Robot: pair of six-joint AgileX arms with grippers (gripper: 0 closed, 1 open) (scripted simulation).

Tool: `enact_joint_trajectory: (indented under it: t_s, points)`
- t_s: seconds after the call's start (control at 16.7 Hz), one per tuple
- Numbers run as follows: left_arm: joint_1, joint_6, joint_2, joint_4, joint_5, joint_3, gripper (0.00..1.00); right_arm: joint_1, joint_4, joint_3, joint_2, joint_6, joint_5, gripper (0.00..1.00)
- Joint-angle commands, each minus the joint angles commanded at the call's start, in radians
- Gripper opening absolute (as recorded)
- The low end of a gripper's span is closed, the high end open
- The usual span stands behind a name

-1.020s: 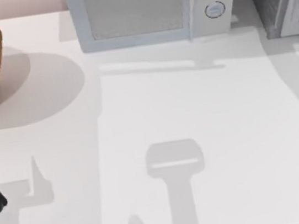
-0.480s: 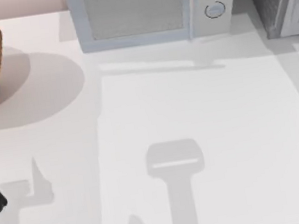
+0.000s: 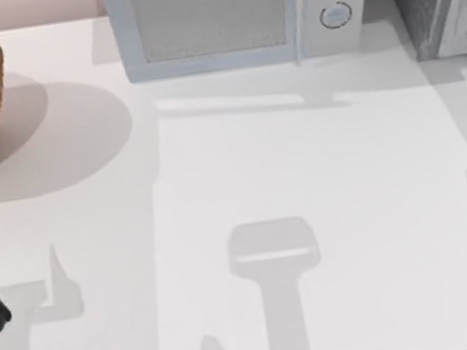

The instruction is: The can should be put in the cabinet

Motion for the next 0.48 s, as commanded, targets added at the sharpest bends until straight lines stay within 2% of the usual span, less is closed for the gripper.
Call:
enact_joint_trajectory:
  t_s: [0.12,0.48]
  points:
    - [0.000,0.000,0.000,0.000,0.000,0.000,1.00,0.000,0.000,0.000,0.000,0.000,0.000,0.00]
    - [0.000,0.000,0.000,0.000,0.000,0.000,1.00,0.000,0.000,0.000,0.000,0.000,0.000,0.45]
